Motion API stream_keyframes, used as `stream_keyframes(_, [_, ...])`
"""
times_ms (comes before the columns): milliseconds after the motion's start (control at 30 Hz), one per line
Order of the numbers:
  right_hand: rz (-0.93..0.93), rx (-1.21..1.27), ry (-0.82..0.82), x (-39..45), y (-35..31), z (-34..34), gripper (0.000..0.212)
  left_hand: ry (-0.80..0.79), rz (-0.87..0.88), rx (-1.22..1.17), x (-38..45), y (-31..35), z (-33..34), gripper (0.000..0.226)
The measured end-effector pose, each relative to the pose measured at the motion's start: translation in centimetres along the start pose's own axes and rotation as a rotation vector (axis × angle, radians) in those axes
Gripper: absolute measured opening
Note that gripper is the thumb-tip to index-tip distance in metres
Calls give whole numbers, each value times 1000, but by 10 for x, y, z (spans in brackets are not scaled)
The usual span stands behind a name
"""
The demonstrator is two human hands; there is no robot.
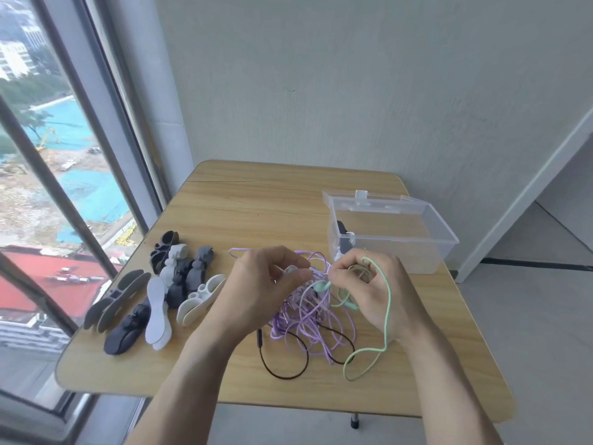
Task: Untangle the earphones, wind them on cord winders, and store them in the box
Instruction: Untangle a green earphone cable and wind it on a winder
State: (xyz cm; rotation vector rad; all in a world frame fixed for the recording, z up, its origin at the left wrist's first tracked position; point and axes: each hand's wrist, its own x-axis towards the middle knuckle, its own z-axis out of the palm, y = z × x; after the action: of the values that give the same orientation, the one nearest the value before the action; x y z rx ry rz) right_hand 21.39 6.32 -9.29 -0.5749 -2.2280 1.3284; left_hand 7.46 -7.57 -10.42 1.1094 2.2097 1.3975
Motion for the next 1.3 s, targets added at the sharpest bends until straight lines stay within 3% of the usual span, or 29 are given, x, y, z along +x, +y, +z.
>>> stream_keyframes(133, [-3,21,78,3,7,8,20,-46,-30,-82,-3,3,-4,21])
stream_keyframes(267, [-19,120,129,5,7,12,20,-113,-49,-176,-4,7,-5,11])
stream_keyframes(433, [-34,211,124,4,2,9,19,-274,-19,-143,-7,9,-4,16])
stream_keyframes(633, [7,276,208,6,2,8,20,-11,-66,-59,-3,5,-3,15])
stream_keyframes(800, [63,270,173,6,4,4,21,198,-82,37,-1,7,1,24])
stream_keyframes(900, [56,302,150,4,1,3,19,350,-41,56,-3,10,6,6])
stream_keyframes(1000, [-17,268,130,3,0,5,17,199,144,79,-11,15,12,22])
stream_keyframes(1100, [-82,265,172,3,-4,7,14,-91,134,-50,-17,22,16,39])
stream_keyframes(1300, [29,587,291,6,-10,1,15,-103,70,-13,-12,15,13,2])
